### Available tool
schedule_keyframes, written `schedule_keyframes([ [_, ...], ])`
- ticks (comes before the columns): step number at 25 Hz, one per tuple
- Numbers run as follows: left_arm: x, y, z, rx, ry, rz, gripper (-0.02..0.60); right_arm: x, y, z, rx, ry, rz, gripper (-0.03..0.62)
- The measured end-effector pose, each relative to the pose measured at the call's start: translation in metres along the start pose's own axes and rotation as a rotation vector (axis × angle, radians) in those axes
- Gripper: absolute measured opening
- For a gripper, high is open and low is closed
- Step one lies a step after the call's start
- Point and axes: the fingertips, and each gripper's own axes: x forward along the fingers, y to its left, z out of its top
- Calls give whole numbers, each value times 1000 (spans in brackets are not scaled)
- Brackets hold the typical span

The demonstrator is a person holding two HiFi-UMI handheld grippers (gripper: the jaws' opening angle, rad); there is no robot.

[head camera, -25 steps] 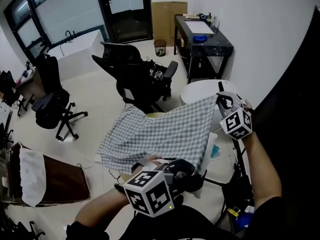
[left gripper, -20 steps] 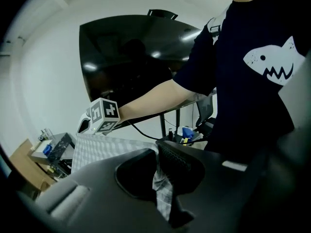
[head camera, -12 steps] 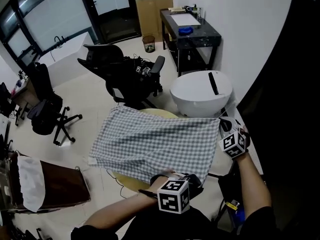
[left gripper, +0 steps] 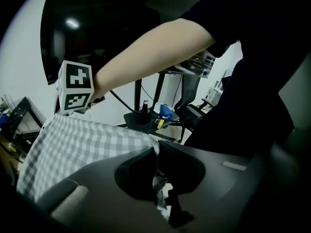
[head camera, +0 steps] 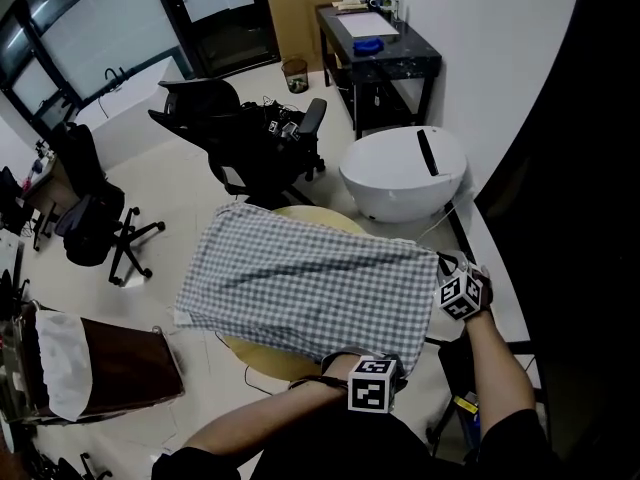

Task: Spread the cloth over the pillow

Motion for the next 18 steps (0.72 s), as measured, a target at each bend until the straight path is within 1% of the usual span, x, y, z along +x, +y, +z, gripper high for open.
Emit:
schedule_keyframes([
  [7, 43, 4, -31, -68, 45, -34, 0, 21, 27, -25, 47, 54, 67, 8],
  [13, 62, 12, -56, -142, 59, -25, 0, 35, 46, -33, 38, 92, 134, 18],
  [14, 63, 13, -60, -155, 58, -24, 9, 36, 49, -33, 42, 94, 144, 21],
  [16, 64, 14, -65, -175, 53, -27, 77, 38, 54, -32, 55, 96, 167, 41],
  [18, 63, 14, -67, -181, 46, -32, 121, 40, 59, -32, 67, 94, 192, 88],
])
